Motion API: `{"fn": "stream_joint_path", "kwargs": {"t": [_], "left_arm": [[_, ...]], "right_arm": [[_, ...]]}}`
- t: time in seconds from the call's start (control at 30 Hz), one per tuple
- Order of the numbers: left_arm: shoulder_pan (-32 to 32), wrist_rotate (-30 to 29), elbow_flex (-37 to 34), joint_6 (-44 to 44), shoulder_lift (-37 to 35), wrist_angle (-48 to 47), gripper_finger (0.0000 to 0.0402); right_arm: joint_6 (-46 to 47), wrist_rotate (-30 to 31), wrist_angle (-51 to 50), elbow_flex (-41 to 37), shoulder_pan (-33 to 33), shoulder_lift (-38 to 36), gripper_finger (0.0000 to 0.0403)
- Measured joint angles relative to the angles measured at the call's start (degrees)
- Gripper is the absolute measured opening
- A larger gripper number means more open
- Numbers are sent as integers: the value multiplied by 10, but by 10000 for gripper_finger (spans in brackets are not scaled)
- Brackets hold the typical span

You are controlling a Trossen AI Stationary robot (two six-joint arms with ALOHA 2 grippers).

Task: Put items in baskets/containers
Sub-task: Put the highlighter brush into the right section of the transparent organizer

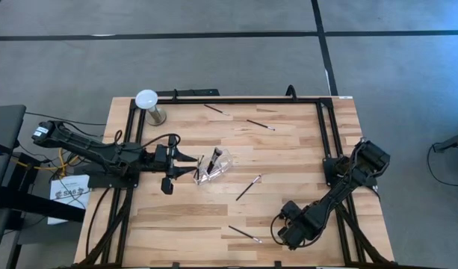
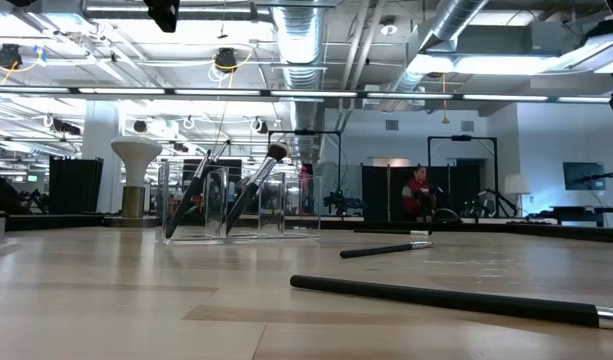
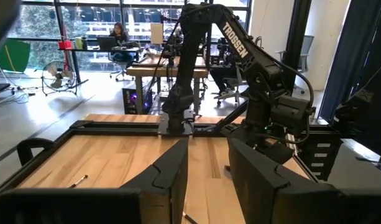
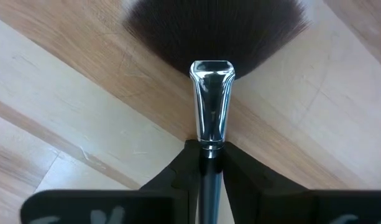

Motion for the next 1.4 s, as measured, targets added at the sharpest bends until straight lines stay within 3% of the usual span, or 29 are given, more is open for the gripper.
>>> {"fn": "stream_joint_path", "kwargs": {"t": [0.2,0.53,0.73,1.0,1.3,1.4], "left_arm": [[0,0,0,0,0,0,114],[0,0,0,0,0,0,114],[0,0,0,0,0,0,114],[0,0,0,0,0,0,114],[0,-26,0,17,-24,3,114],[0,-26,0,17,-28,3,114]], "right_arm": [[0,8,1,0,4,0,29],[-12,53,-18,19,14,5,36],[-33,225,-80,82,19,9,27],[-64,367,-76,116,20,8,28],[-150,593,18,113,6,7,29],[-193,643,71,104,-9,7,32]]}}
